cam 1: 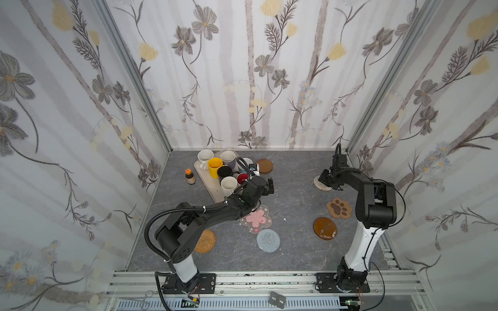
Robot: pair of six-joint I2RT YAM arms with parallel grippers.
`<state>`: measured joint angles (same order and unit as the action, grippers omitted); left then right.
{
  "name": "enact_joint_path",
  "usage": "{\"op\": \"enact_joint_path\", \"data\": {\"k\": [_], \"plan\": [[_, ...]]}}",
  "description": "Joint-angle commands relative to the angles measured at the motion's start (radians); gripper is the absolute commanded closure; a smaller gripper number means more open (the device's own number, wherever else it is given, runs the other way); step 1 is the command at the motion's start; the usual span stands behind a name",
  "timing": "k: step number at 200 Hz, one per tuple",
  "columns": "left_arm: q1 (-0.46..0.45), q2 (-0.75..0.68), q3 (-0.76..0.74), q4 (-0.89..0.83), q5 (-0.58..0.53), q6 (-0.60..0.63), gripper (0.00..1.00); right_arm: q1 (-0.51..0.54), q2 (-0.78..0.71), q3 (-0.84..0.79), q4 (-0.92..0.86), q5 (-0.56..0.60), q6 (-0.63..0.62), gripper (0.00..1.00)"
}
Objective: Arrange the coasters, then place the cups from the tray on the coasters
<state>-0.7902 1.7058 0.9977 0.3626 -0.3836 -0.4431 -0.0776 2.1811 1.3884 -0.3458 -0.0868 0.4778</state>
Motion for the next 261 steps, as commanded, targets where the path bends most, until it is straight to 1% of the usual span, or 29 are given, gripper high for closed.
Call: {"op": "enact_joint_path", "data": {"k": [1,80,119,175,214,261], "plan": [[0.000,-0.020,-0.019,0.053,-0.002,-0.016,0.00,-0.003,0.026,0.037,-0.059,0.043,-0.020,1.00],[0.000,-0.050,-0.043,0.065,0.017,-0.017,0.00,-0.001,0.134,0.174,-0.153,0.017,-0.034,0.99],[0.003,-0.075,-0.062,0.068,0.011,-0.007,0.00,0.018,0.178,0.241,-0.191,0.010,-0.043,1.00],[0.003,-0.089,-0.071,0.070,0.002,-0.033,0.00,0.043,0.218,0.357,-0.246,0.056,-0.054,1.00],[0.005,-0.094,-0.062,0.072,0.036,-0.018,0.00,0.055,0.276,0.466,-0.307,0.083,-0.064,1.00],[0.015,-0.079,-0.061,0.072,0.042,-0.024,0.00,0.059,0.338,0.568,-0.352,0.093,-0.071,1.00]]}}
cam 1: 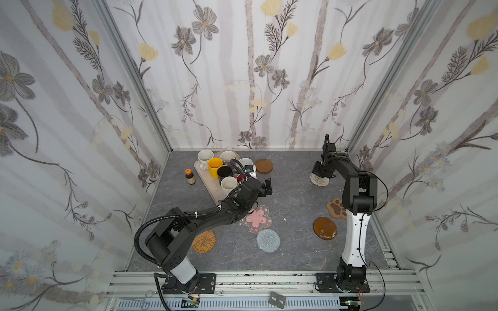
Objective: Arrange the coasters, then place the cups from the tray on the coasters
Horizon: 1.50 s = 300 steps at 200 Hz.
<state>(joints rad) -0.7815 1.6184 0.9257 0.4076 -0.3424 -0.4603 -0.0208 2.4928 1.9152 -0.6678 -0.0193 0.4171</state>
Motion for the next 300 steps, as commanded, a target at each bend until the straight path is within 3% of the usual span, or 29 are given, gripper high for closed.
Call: {"op": "enact_joint_path", "data": {"k": [1,125,221,300], "plan": [[0.006,0.008,0.012,0.027,0.001,-0.007,0.00,0.001,0.027,0.043,-0.030,0.026,-0.009,1.00],[0.029,0.081,0.042,0.028,0.023,-0.032,0.00,0.036,0.190,0.293,-0.105,0.014,-0.050,1.00],[0.047,0.090,0.040,0.029,0.052,-0.017,0.00,0.064,0.172,0.308,-0.112,0.091,-0.061,1.00],[0.059,0.109,0.044,0.029,0.074,-0.025,0.00,0.092,0.193,0.340,-0.076,-0.035,0.005,1.00]]}}
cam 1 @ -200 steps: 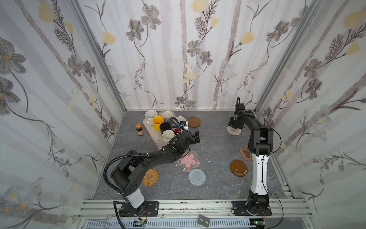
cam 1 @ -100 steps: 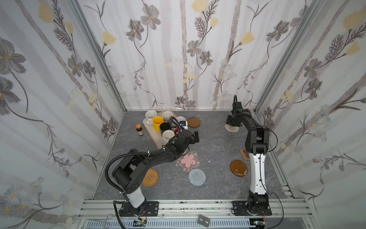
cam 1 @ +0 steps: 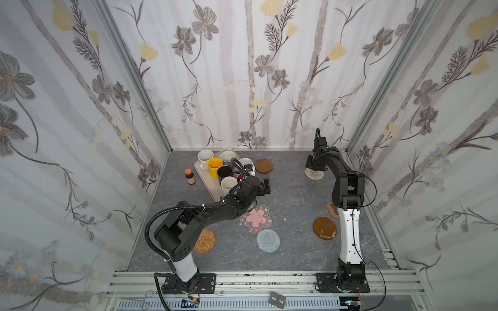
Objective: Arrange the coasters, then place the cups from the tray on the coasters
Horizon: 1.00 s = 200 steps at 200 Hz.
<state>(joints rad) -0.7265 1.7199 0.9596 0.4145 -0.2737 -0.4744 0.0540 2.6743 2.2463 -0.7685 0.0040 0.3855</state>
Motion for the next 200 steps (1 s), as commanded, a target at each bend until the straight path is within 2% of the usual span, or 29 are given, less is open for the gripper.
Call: {"op": "enact_joint_path", "data": {"k": [1,80,110,130,170,200], "plan": [[0.004,0.007,0.010,0.023,0.004,-0.011,0.00,0.018,0.011,0.010,0.027,-0.059,0.039,1.00],[0.012,0.020,0.013,0.021,0.022,-0.020,0.00,0.030,0.009,0.012,0.145,-0.185,0.133,1.00],[0.012,0.012,0.014,0.021,0.042,-0.041,0.00,0.037,-0.069,-0.010,0.159,-0.147,0.133,1.00],[0.011,0.004,0.013,0.021,0.059,-0.053,0.00,0.024,-0.149,-0.095,0.184,-0.109,0.151,1.00],[0.012,-0.028,-0.007,0.021,0.082,-0.066,0.00,-0.033,-0.316,-0.393,0.309,-0.087,0.200,1.00],[0.010,-0.047,-0.025,0.021,0.095,-0.083,0.00,-0.054,-0.357,-0.518,0.370,-0.079,0.221,1.00]]}}
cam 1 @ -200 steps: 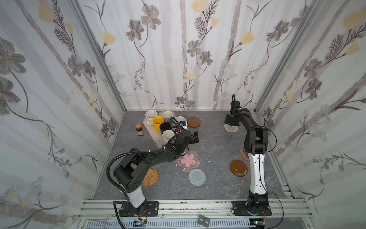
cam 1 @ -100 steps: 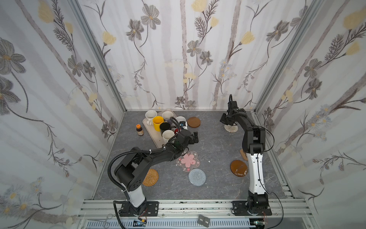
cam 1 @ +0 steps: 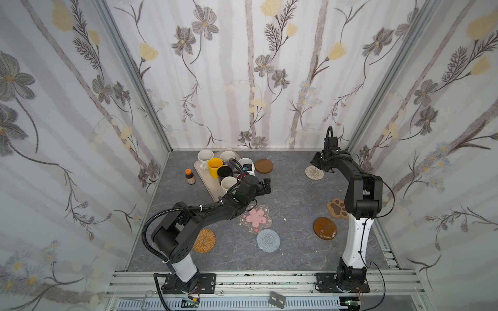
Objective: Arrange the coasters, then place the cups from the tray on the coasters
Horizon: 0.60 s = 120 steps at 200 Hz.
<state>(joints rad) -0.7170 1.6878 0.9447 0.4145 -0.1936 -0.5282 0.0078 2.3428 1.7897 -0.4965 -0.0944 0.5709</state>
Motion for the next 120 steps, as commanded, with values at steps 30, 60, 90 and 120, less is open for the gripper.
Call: {"op": "enact_joint_path", "data": {"k": [30,60,90,120], "plan": [[0.001,-0.017,-0.018,0.021,0.020,-0.043,0.00,-0.011,0.010,-0.077,0.117,-0.025,0.062,1.00],[0.001,-0.008,-0.021,0.020,0.031,-0.052,0.00,-0.008,0.034,-0.091,0.149,-0.035,0.103,1.00],[0.001,0.004,-0.017,0.019,0.034,-0.052,0.00,-0.003,0.041,-0.095,0.169,-0.012,0.140,1.00],[0.001,0.022,-0.005,0.019,0.036,-0.048,0.00,0.002,0.079,-0.053,0.172,-0.033,0.181,1.00]]}}
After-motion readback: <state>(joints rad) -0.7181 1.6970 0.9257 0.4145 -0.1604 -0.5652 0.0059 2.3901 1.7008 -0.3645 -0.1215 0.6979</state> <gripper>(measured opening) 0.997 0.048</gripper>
